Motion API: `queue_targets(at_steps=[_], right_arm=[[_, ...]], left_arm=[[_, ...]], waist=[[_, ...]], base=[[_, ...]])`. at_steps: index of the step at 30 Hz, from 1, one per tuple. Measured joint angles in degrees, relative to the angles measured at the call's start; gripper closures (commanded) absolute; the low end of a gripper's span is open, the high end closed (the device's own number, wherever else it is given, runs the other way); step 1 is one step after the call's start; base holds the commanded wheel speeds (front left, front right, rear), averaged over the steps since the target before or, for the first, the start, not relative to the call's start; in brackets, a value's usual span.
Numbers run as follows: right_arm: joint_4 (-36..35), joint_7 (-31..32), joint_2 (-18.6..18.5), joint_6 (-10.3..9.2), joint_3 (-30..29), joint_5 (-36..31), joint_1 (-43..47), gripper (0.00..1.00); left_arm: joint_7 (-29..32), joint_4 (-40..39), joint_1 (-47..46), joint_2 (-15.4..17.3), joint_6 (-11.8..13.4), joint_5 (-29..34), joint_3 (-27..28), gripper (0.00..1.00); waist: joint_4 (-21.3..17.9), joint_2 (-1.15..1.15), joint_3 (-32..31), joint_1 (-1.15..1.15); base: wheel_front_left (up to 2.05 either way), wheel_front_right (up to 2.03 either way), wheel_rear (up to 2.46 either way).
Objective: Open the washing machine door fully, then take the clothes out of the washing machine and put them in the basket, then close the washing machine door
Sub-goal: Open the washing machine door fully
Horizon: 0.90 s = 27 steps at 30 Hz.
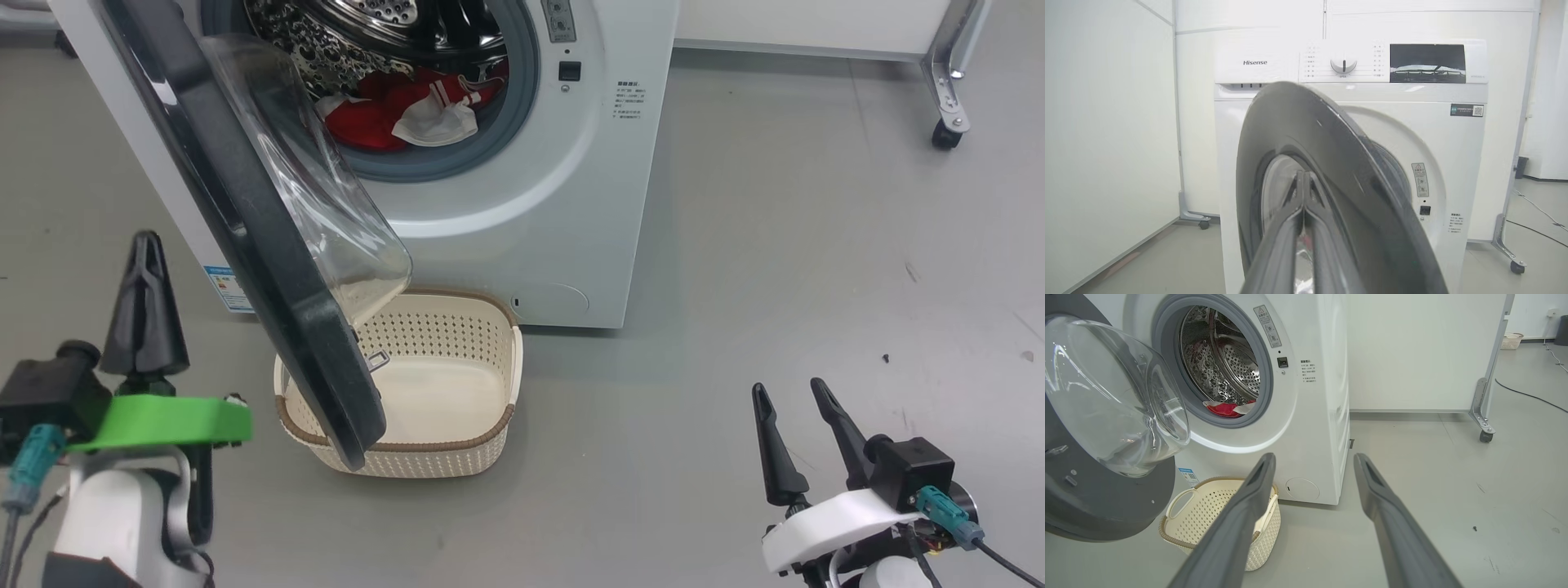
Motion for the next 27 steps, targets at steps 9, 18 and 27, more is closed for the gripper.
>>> queue_targets(at_steps=[9, 18, 27], right_arm=[[1.2, 0.0, 0.8, 1.11, 0.0, -0.9, 0.1, 0.00], [1.5, 0.0, 1.3, 1.40, -0.3, -1.3, 0.4, 0.00], [1.6, 0.0, 1.9, 1.89, -1.1, -1.8, 0.6, 0.00]], left_arm=[[-0.3, -6.2, -6.6, 2.2, -0.1, 1.6, 1.0, 1.00], [0.3, -9.0, -9.9, 2.4, -1.6, 2.6, -2.0, 1.00], [4.5, -9.5, -10.2, 1.3, -2.8, 2.6, -7.3, 1.00]], waist=[[-0.5, 0.00, -1.2, 0.00], [-1.1, 0.00, -1.7, 0.00], [-1.6, 0.00, -1.3, 0.00]], base=[[0.00, 0.00, 0.00], [0.00, 0.00, 0.00], [0.00, 0.00, 0.00]])
